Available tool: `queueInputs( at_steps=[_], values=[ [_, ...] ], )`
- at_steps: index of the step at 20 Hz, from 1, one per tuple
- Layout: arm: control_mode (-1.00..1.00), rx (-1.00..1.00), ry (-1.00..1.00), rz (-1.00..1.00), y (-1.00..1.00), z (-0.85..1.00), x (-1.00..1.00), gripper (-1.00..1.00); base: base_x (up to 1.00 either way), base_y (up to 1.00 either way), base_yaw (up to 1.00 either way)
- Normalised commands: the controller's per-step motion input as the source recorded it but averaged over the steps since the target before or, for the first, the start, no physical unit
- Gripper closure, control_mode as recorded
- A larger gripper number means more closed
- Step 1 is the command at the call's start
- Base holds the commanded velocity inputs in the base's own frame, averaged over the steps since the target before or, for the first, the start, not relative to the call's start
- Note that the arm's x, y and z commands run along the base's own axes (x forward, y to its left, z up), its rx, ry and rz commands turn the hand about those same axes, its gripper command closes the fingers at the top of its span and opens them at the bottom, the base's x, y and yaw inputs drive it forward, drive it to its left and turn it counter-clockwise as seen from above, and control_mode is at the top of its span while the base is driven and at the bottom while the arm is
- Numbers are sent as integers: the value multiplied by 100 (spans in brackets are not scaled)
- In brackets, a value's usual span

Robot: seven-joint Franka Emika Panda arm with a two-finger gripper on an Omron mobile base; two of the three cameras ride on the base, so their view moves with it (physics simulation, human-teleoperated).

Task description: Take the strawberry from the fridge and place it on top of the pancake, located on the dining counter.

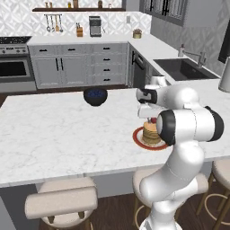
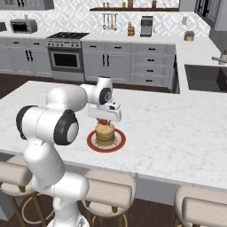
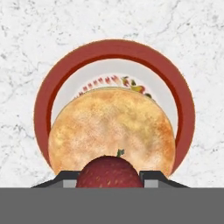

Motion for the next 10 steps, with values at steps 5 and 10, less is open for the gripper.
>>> queueInputs(
  at_steps=[5, 10],
  values=[
    [-100, -6, 0, 0, -4, -22, 9, 100, 0, 0, 0],
    [-100, -3, -2, 0, -5, -12, 0, 100, 0, 0, 0]
  ],
)
